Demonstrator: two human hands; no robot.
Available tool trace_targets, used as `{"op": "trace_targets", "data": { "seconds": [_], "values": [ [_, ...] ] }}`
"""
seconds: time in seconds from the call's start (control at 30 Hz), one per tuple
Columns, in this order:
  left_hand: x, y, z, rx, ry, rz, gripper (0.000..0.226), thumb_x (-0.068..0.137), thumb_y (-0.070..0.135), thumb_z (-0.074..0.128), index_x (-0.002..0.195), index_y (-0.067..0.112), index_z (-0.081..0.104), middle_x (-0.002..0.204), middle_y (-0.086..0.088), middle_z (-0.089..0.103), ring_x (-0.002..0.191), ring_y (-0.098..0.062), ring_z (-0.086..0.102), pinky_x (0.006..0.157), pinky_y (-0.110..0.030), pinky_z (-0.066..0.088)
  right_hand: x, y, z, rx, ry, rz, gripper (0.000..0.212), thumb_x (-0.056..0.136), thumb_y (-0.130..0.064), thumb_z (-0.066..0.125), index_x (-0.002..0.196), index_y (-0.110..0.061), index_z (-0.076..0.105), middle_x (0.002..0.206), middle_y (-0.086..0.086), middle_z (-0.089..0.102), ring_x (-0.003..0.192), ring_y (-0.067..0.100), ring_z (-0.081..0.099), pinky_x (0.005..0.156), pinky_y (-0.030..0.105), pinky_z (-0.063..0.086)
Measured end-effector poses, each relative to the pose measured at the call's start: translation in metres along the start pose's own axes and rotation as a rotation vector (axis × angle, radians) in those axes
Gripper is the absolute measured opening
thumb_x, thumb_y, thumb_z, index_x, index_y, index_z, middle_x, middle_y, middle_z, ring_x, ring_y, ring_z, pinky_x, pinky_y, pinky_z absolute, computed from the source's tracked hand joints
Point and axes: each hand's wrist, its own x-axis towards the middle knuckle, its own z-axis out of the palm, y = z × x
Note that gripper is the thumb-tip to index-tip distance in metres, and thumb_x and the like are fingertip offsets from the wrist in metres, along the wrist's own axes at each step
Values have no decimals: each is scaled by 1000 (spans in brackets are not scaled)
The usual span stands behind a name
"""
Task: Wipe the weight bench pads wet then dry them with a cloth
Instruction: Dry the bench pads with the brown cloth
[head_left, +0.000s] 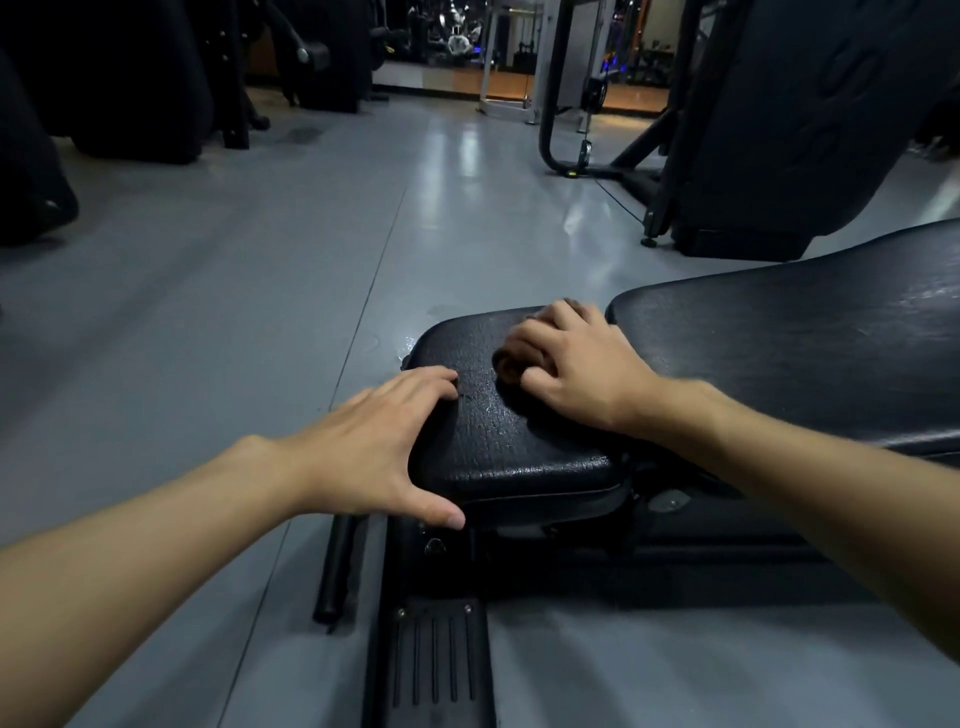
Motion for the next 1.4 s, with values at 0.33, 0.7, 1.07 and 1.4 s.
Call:
{"op": "trace_targets", "data": {
  "seconds": [0.33, 0.7, 1.07, 1.4],
  "values": [
    [-5, -1, 1, -3, 56, -7, 117, 56, 85, 67, 146, 21, 29, 146, 9, 24, 138, -8, 22, 115, -33, 29, -95, -18, -13, -28, -13, -146, 76, 79, -67, 38, 149, -49, 18, 162, 2, 8, 151, 24, 6, 120, 51, 13],
    [-6, -7, 7, -21, 119, 5, 115, 59, 82, 67, 148, 20, 29, 151, 11, 21, 142, -4, 15, 117, -22, 16, 26, -7, 10, -141, -45, -32, 53, 89, -53, 50, 139, -40, 42, 147, 9, 33, 136, 36, 32, 108, 52, 31],
    [-9, -5, 10, -14, 104, -65, 121, 56, 87, 65, 149, 23, 20, 155, 11, 17, 145, -6, 14, 118, -28, 16, 38, -16, 12, -138, -69, -77, 51, 84, -53, 41, 132, -38, 47, 139, 5, 43, 126, 38, 43, 105, 51, 32],
    [-17, -3, 11, -72, 121, -108, 127, 54, 90, 58, 149, 16, 17, 152, 6, 17, 142, -12, 22, 117, -34, 25, -81, -39, -18, -140, -203, -302, 72, 78, -71, 26, 147, -57, 10, 165, -2, 2, 152, 26, 1, 120, 53, 10]
  ]
}}
